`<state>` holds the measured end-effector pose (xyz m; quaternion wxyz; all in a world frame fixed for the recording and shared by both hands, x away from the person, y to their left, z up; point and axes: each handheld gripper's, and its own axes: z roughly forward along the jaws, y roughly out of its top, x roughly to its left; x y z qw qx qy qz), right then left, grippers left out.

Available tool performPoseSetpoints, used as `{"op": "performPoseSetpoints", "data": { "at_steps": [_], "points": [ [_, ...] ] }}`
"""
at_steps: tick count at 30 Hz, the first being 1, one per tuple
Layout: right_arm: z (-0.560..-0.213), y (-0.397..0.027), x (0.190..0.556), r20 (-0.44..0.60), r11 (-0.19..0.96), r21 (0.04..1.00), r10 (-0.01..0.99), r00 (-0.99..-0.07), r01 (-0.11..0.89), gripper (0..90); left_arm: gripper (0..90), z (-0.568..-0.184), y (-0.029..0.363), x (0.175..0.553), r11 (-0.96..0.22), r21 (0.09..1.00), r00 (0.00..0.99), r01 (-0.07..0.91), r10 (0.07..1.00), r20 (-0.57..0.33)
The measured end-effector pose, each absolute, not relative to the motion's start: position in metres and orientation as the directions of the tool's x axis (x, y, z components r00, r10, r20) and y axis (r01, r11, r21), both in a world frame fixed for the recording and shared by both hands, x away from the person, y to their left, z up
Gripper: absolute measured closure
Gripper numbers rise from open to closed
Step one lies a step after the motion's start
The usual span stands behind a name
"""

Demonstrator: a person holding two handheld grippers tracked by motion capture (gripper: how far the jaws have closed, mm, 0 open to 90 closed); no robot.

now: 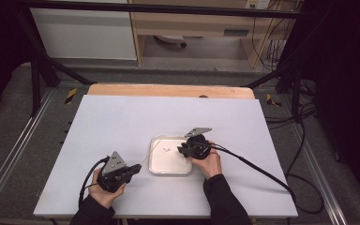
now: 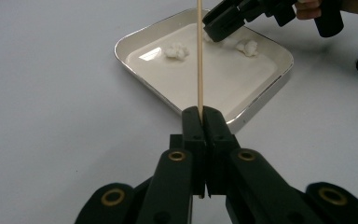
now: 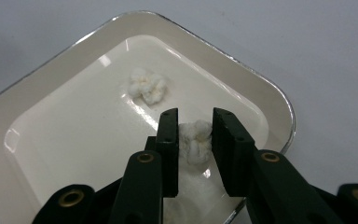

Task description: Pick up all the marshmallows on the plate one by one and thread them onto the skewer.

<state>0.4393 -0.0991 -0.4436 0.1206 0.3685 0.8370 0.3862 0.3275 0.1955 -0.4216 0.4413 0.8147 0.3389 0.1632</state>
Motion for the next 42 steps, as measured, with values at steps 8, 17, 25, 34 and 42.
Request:
{"op": "performPoseSetpoints", "data": {
  "at_steps": [8, 17, 25, 34, 42],
  "points": [
    [-0.426, -0.105, 0.433, 0.107, 0.401, 0.767, 0.69, -0.716, 0.501, 74.8, 88.9, -0.422, 0.194, 0.327, -0.379, 0.831, 0.718, 0.406, 0.695, -0.034],
    [-0.403, -0.114, 0.422, 0.157, 0.352, 0.803, 0.654, -0.74, 0.481, 75.8, 88.9, -0.421, 0.192, 0.325, -0.371, 0.841, 0.722, 0.394, 0.691, -0.034],
    [-0.387, -0.127, 0.413, 0.231, 0.27, 0.832, 0.625, -0.746, 0.484, 76.5, 88.9, -0.42, 0.188, 0.323, -0.366, 0.849, 0.729, 0.382, 0.684, -0.033],
    [-0.375, -0.136, 0.405, 0.301, 0.184, 0.853, 0.591, -0.748, 0.489, 76.8, 88.9, -0.421, 0.182, 0.321, -0.367, 0.854, 0.738, 0.369, 0.674, -0.029],
    [-0.366, -0.138, 0.405, 0.358, 0.107, 0.863, 0.558, -0.749, 0.493, 76.9, 88.9, -0.421, 0.178, 0.32, -0.366, 0.858, 0.744, 0.36, 0.668, -0.027]
  ]
}}
